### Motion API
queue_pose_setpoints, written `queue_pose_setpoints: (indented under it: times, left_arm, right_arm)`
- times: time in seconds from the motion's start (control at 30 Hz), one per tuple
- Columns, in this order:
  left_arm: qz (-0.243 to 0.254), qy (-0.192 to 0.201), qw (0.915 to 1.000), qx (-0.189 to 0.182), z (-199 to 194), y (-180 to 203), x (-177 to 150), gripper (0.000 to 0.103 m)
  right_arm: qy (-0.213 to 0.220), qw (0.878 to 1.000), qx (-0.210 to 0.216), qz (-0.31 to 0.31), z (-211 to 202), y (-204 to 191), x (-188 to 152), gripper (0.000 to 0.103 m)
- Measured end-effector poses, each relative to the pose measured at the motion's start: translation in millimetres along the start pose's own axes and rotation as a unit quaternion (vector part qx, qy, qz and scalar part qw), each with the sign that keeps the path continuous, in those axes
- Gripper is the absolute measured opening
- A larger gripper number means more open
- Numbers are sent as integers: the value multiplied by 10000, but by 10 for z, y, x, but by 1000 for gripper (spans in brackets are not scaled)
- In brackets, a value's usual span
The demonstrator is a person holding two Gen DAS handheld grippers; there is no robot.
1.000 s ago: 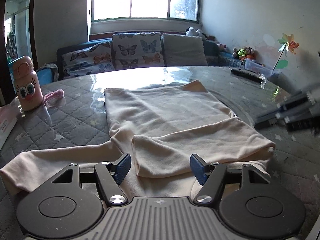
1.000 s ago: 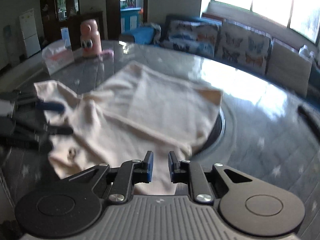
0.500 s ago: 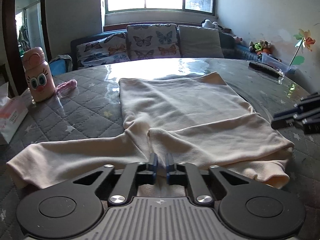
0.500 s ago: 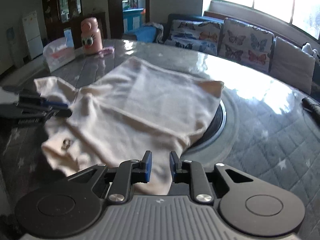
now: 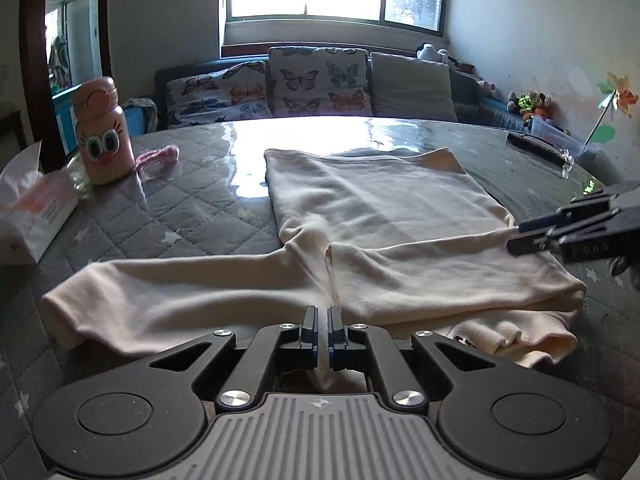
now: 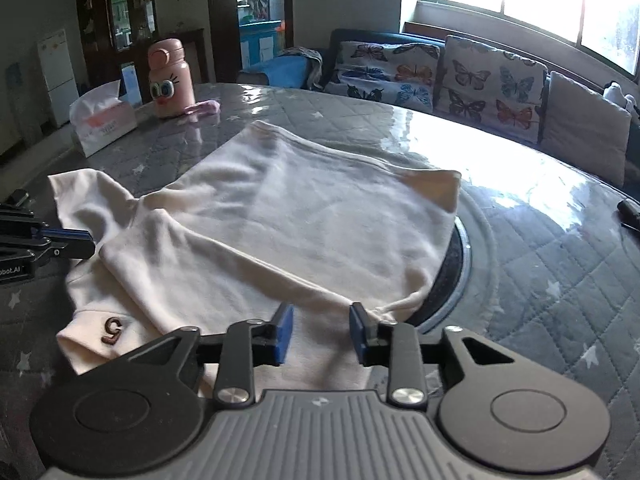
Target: Fold clothes
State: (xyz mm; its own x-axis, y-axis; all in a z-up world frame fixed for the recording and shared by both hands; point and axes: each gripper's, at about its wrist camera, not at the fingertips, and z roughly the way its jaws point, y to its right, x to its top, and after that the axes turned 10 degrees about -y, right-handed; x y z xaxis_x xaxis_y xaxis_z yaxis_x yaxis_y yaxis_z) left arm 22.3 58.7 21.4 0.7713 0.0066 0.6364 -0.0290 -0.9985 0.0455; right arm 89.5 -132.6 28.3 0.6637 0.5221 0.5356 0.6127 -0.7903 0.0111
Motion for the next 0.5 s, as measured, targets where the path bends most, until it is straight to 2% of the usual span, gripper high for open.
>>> queue_pose_setpoints:
  times: [0.2,0.27,0.5]
  left_arm:
    - [-83,75,9999,4,-33,-42,-3,19]
    - [-150,113,9998,50,-58,-86,-1,29]
    - [-458,177,9977,460,-177,-402,-47,36]
  right_arm:
    - [60,9997,124,-218,-17,-183,63,35]
    - [145,9993,208,-291,-43,-260,127,35]
    - [155,9961,559,-667,111,-666,358,35]
